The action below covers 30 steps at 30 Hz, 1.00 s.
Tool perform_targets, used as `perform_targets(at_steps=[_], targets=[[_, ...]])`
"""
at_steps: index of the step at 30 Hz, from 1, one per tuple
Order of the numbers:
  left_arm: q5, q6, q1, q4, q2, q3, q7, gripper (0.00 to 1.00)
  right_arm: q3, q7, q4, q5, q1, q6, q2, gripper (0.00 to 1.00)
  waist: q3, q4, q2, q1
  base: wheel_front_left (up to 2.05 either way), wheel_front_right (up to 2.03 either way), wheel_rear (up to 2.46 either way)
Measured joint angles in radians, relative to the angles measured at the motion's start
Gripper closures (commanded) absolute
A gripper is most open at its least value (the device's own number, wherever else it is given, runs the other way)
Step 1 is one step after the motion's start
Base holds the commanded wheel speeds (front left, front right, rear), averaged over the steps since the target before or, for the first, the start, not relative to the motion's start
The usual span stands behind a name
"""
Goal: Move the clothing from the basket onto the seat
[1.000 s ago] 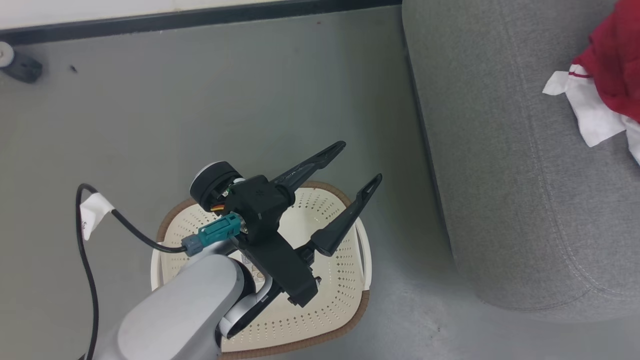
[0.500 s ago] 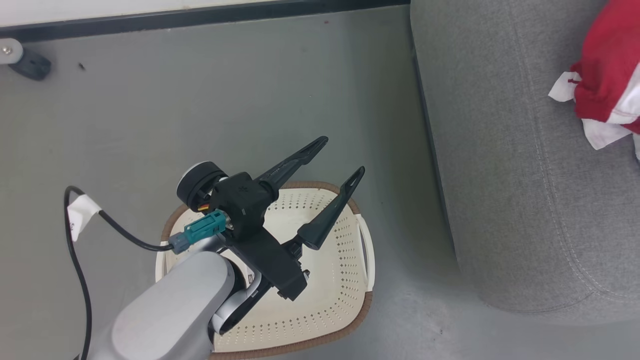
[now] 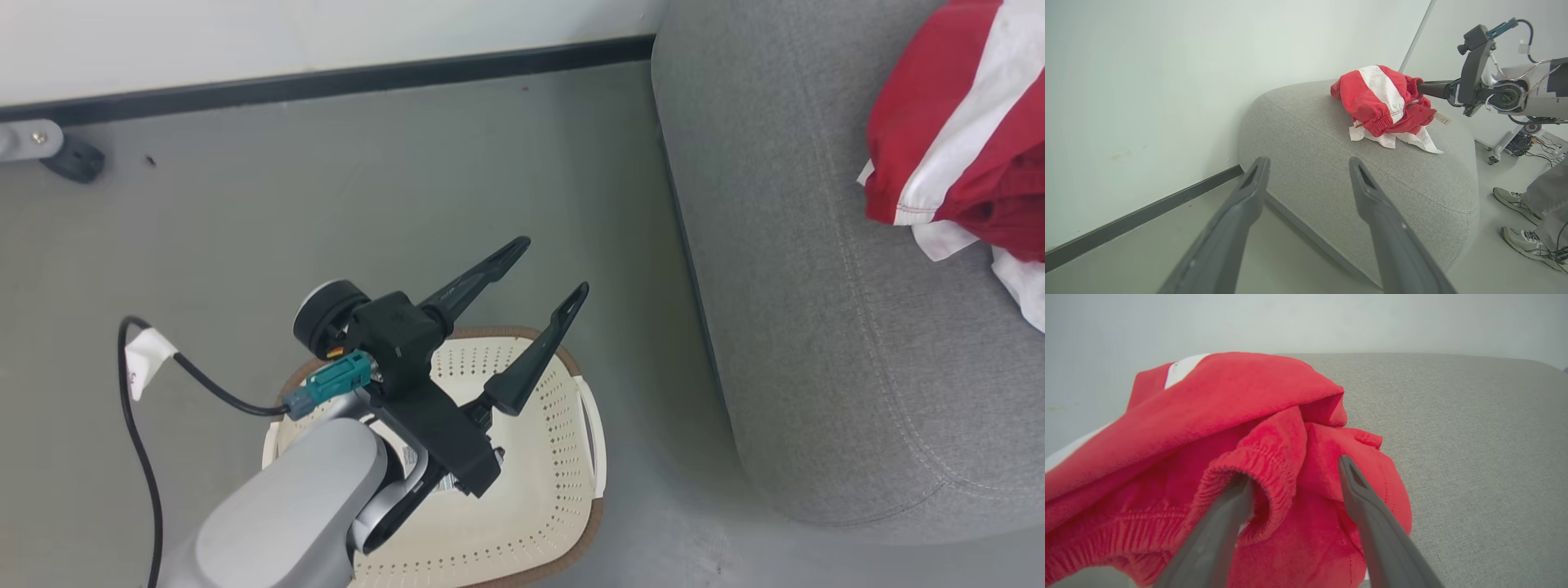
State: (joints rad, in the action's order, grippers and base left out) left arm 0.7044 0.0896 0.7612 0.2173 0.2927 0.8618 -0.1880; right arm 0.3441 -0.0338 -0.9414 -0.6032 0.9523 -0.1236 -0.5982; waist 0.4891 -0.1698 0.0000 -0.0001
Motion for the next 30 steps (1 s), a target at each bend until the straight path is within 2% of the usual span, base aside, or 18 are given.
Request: perform_targets(at_steps=[7, 15, 19, 24, 30], targets=[[0.033, 0.007, -0.037, 0.043, -0.002, -0.005, -0.018, 0.00, 0.058, 0.073, 0.007, -0.054, -0.030, 0.000, -0.018, 0.00, -0.059, -0.006, 0.0000, 0.0000, 0.00, 0.00, 0.00], [0.053, 0.007, -0.092, 0.082, 0.001, -0.039, -0.039, 0.00, 0.115, 0.093, 0.094, -0.084, -0.080, 0.000, -0.042, 0.00, -0.134, -0.017, 0.0000, 0.0000, 0.00, 0.00, 0.00], [0.063, 0.001, -0.115, 0.096, 0.012, -0.068, -0.044, 0.00, 0.141, 0.066, 0.159, -0.090, -0.114, 0.000, -0.070, 0.00, -0.181, -0.023, 0.0000, -0.0001, 0.00, 0.00, 0.00], [0.096, -0.005, -0.157, 0.102, 0.016, -0.092, -0.052, 0.00, 0.139, 0.021, 0.228, -0.176, -0.170, 0.000, -0.099, 0.00, -0.239, -0.024, -0.0001, -0.0001, 0.00, 0.00, 0.00], [0.113, -0.032, -0.217, 0.111, 0.026, -0.136, -0.055, 0.00, 0.150, -0.040, 0.320, -0.216, -0.263, 0.000, -0.099, 0.00, -0.303, -0.011, -0.0001, 0.0000, 0.00, 0.00, 0.00]])
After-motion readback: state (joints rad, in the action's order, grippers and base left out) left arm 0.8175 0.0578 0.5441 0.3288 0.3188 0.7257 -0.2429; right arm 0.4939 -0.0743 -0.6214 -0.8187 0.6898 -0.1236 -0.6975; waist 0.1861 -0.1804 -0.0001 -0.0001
